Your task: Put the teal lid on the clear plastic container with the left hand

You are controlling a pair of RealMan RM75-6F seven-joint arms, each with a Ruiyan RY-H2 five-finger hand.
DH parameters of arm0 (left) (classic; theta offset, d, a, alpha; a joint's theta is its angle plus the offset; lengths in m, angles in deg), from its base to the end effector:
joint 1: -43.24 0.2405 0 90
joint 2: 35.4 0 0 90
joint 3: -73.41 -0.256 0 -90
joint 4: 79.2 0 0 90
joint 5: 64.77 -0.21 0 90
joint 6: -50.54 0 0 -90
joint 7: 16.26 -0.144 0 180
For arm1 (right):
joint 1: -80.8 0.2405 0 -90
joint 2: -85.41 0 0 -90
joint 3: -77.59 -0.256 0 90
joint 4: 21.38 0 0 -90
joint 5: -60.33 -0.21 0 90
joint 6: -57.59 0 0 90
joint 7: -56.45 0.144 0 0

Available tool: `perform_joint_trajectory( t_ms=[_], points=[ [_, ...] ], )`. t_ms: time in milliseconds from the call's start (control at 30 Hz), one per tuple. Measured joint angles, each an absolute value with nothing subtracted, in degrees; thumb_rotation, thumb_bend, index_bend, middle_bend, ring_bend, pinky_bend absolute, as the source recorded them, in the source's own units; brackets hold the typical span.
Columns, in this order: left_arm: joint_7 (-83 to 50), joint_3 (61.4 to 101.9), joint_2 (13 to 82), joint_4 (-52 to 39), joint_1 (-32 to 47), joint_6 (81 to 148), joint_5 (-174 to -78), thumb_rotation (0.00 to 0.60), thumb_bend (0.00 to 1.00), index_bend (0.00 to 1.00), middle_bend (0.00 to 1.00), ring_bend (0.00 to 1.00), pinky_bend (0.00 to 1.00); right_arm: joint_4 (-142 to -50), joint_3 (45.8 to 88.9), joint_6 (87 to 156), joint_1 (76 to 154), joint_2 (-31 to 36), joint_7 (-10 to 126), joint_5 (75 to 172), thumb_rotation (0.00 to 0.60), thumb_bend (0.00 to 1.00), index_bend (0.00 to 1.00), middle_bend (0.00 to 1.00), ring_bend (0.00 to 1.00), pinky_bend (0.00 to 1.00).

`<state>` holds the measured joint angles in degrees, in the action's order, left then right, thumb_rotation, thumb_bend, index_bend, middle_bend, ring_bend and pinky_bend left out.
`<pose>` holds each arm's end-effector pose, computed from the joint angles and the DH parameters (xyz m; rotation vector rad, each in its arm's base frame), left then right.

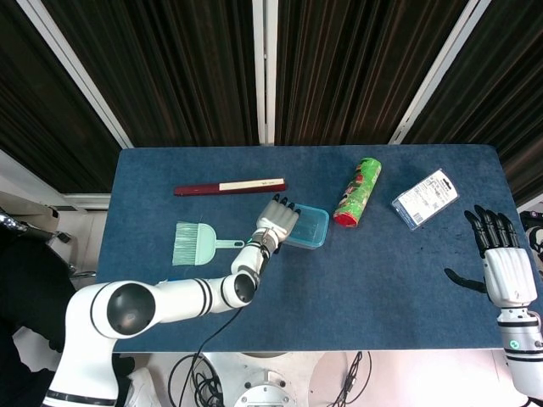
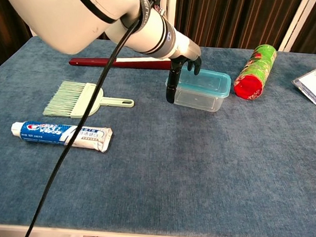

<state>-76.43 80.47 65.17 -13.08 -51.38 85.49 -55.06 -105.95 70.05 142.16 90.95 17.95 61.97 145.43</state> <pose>0.0517 0.4035 -0.1066 -2.2033 -0.8022 -0.3891 -0.3088 -0.2286 0.1659 1.3576 -0.8178 1.0359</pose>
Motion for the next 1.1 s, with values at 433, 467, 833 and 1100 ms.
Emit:
perform_joint_trajectory(
  t_ms=[433, 467, 833, 1100],
  points=[
    [-69.80, 80.95, 60.29, -4.14, -49.11, 88.28, -64.75, 0.600, 0.00, 0.17, 0.13, 0.01, 0.05, -106.49, 70.18, 143.11, 90.55, 18.24, 61.97, 146.14, 0.600, 0.03, 0.00, 0.00, 0.00, 0.00],
    [-68.89, 81.09, 59.60, -2.72, -48.55, 88.87, -66.30, 0.600, 0.00, 0.17, 0.13, 0.01, 0.05, -106.47, 70.21, 143.13, 90.54, 18.18, 61.99, 146.22, 0.600, 0.03, 0.00, 0.00, 0.00, 0.00],
    [-61.75, 78.57, 55.01, 10.76, -41.41, 97.56, -83.18, 0.600, 0.00, 0.18, 0.13, 0.01, 0.05, -106.58, 70.33, 143.14, 90.80, 17.92, 61.76, 146.91, 0.600, 0.03, 0.00, 0.00, 0.00, 0.00],
    [-61.98, 76.26, 57.87, 9.53, -40.56, 98.65, -84.53, 0.600, 0.00, 0.19, 0.13, 0.01, 0.05, -106.37, 70.42, 143.05, 90.86, 17.80, 62.10, 147.04, 0.600, 0.03, 0.00, 0.00, 0.00, 0.00]
  ],
)
